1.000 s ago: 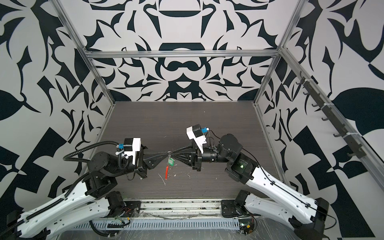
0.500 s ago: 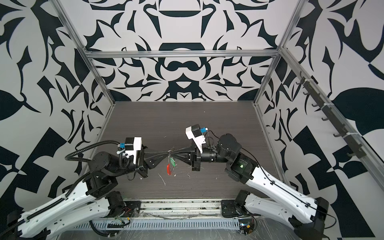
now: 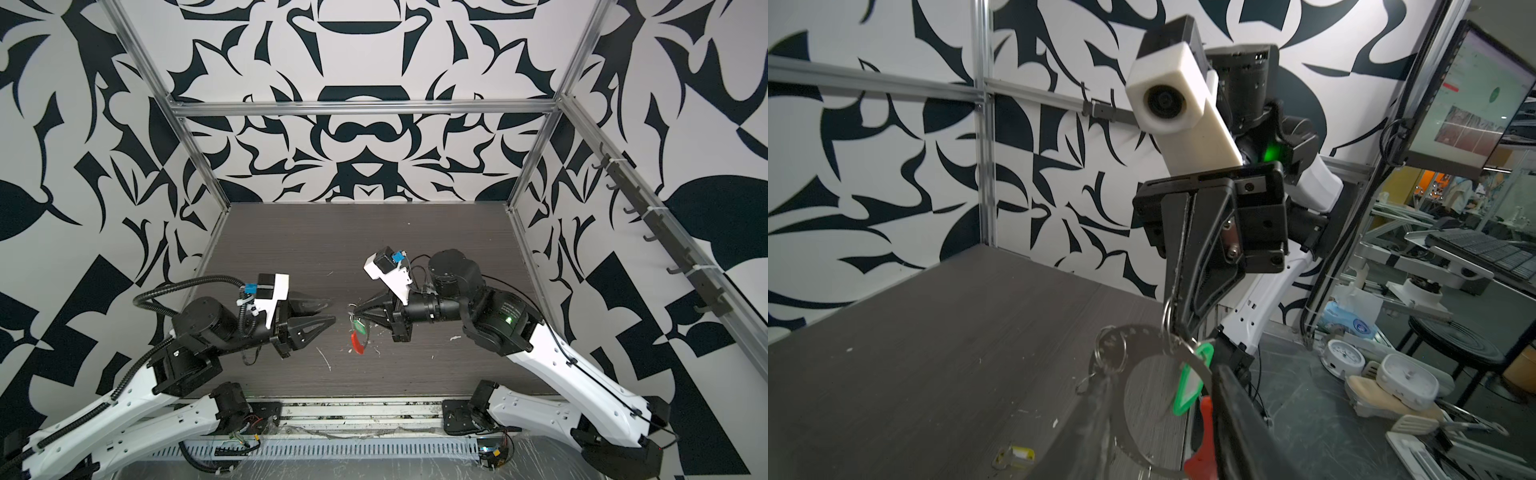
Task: Remove the keys from the keyring
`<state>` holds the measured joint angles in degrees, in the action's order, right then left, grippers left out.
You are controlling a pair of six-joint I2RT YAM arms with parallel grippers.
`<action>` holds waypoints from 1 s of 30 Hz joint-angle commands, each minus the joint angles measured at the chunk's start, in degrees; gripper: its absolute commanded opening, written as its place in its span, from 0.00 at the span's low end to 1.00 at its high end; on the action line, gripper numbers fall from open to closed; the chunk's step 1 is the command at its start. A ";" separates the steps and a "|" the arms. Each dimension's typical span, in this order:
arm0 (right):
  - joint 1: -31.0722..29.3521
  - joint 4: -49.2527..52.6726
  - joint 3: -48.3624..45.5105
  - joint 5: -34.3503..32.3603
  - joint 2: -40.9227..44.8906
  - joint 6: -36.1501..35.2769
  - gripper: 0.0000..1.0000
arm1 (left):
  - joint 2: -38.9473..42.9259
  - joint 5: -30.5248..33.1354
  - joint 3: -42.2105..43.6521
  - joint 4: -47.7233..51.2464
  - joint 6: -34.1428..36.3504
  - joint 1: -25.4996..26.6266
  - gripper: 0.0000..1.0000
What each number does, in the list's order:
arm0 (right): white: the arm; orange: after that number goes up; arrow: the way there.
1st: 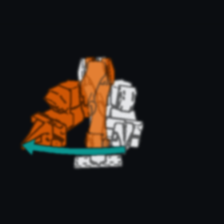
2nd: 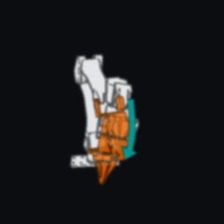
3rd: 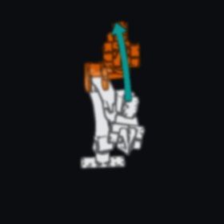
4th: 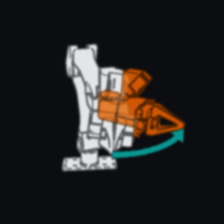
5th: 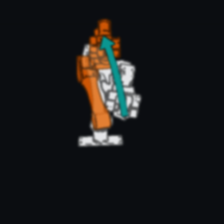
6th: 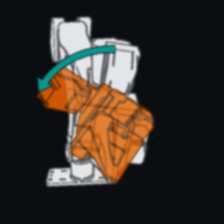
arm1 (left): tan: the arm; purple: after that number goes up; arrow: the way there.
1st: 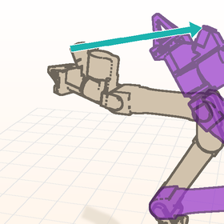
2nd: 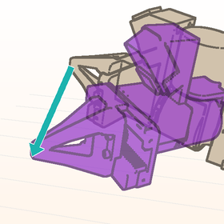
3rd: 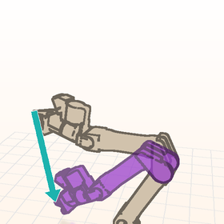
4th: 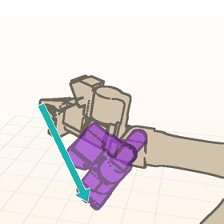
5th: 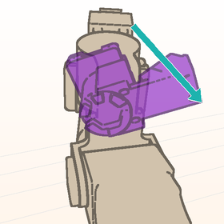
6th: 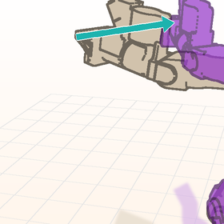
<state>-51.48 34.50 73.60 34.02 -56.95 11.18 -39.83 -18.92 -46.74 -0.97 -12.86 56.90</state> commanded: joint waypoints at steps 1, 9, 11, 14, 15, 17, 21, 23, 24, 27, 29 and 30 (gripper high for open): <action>-0.20 8.54 3.74 1.05 -1.63 -4.97 0.00 | -2.48 -3.23 -4.05 9.15 1.89 -0.11 0.41; -0.21 12.60 6.35 1.93 -3.34 -6.96 0.00 | -6.45 -5.62 -8.26 15.43 2.52 -0.06 0.33; -0.21 13.09 6.71 1.92 -3.51 -7.13 0.00 | -7.24 -6.38 -8.82 15.95 2.45 -0.08 0.33; -0.23 13.47 7.09 2.35 -3.78 -7.39 0.00 | -8.53 -6.69 -9.72 16.79 2.35 -0.06 0.34; -0.26 13.60 7.25 2.45 -3.87 -7.36 0.00 | -8.80 -6.66 -9.76 16.79 2.34 -0.05 0.34; -0.20 13.74 7.34 2.80 -4.04 -7.47 0.00 | -9.20 -6.66 -9.94 16.54 2.33 -0.05 0.34; -0.28 13.87 7.41 2.98 -4.39 -7.57 0.00 | -9.69 -7.90 -9.83 15.40 2.29 -0.09 0.33; -0.26 13.90 7.51 2.92 -4.57 -7.50 0.00 | -10.30 -8.75 -10.07 15.17 2.29 -0.12 0.31; -0.24 14.05 7.60 2.83 -4.66 -7.71 0.00 | -10.54 -9.00 -10.20 15.21 2.30 -0.07 0.30; -0.26 14.07 7.66 2.56 -4.84 -7.82 0.00 | -11.22 -9.86 -10.43 15.13 2.21 -0.08 0.26; -0.25 13.89 7.69 2.32 -4.93 -7.84 0.00 | -11.49 -10.23 -10.44 15.04 2.11 -0.08 0.23; -0.20 13.93 7.78 2.23 -5.01 -7.86 0.00 | -11.56 -10.26 -10.46 14.96 2.08 -0.12 0.22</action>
<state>-51.48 49.58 78.81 35.75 -62.19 4.25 -51.27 -27.38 -55.59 14.15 -10.85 56.90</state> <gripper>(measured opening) 0.042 0.225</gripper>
